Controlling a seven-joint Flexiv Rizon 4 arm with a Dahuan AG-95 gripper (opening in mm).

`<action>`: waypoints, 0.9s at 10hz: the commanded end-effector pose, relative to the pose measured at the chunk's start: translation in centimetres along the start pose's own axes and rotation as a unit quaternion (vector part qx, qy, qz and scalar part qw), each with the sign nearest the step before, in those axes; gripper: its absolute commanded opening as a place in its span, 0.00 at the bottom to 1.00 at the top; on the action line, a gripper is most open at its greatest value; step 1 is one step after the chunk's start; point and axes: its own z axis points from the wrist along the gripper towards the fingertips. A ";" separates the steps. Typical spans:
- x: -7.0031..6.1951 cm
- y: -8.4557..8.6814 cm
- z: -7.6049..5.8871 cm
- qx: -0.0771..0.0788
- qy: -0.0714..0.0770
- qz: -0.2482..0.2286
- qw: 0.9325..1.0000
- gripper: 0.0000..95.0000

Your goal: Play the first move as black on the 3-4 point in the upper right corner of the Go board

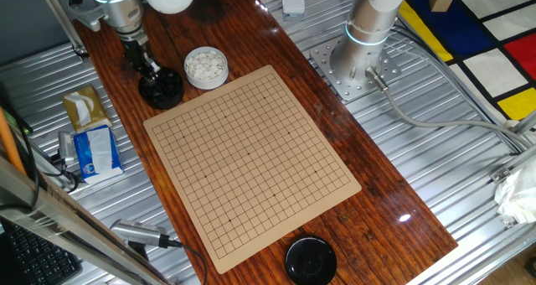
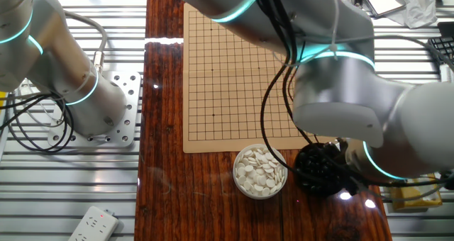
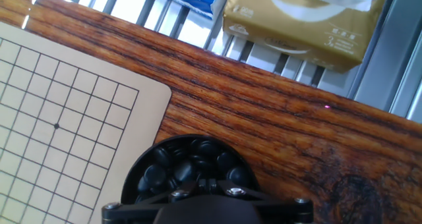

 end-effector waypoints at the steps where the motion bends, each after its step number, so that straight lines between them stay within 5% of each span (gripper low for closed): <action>1: 0.1 0.1 0.0 -0.007 0.001 0.000 1.000 0.40; 9: 1.3 0.8 0.6 -0.004 0.001 0.002 1.000 0.40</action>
